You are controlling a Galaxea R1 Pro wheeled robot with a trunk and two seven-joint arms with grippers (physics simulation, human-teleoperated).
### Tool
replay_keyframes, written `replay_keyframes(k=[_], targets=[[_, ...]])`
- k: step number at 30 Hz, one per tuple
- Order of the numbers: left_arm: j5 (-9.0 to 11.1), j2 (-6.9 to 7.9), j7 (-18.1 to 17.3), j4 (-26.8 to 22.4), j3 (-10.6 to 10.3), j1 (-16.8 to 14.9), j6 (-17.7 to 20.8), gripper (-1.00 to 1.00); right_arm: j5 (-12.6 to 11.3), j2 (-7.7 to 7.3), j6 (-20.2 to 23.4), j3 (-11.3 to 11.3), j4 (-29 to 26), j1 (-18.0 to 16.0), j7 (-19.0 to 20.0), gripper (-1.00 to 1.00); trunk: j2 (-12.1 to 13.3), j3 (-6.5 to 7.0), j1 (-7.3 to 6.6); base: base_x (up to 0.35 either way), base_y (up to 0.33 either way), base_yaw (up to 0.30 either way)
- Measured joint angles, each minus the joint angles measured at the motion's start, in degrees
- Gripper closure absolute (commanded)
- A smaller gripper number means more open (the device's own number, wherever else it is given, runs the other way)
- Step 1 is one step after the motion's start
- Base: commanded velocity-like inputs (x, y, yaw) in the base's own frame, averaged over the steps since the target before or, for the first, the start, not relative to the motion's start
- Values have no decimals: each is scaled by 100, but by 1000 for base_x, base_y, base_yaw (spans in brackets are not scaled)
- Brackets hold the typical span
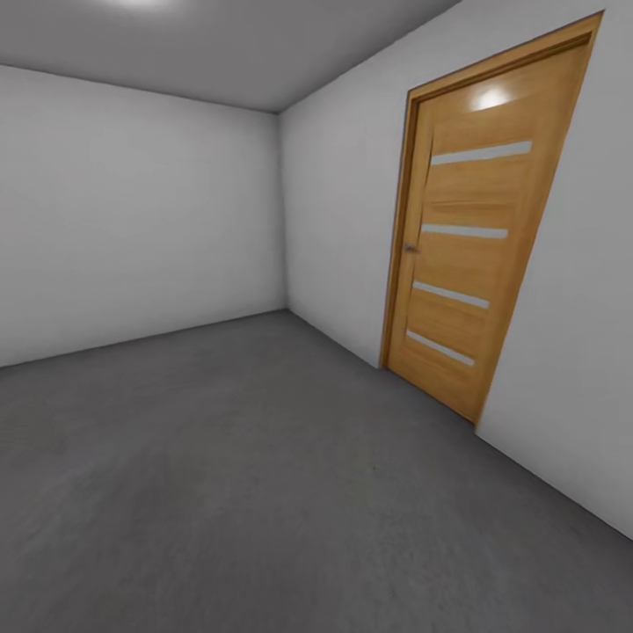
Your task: Move the two storage containers from the living room to the garage. In the garage, place one container on the floor and stack the other container on top of it (either order is fine).
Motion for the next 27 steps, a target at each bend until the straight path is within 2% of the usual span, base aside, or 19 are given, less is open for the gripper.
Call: replay_keyframes(k=[27], targets=[[1, 0, 0, 0, 2, 0, 0, -100, 0, -3, -2, 0, 0, 0, 0, -100, 0, 0, 0, 322, 0, 0]])
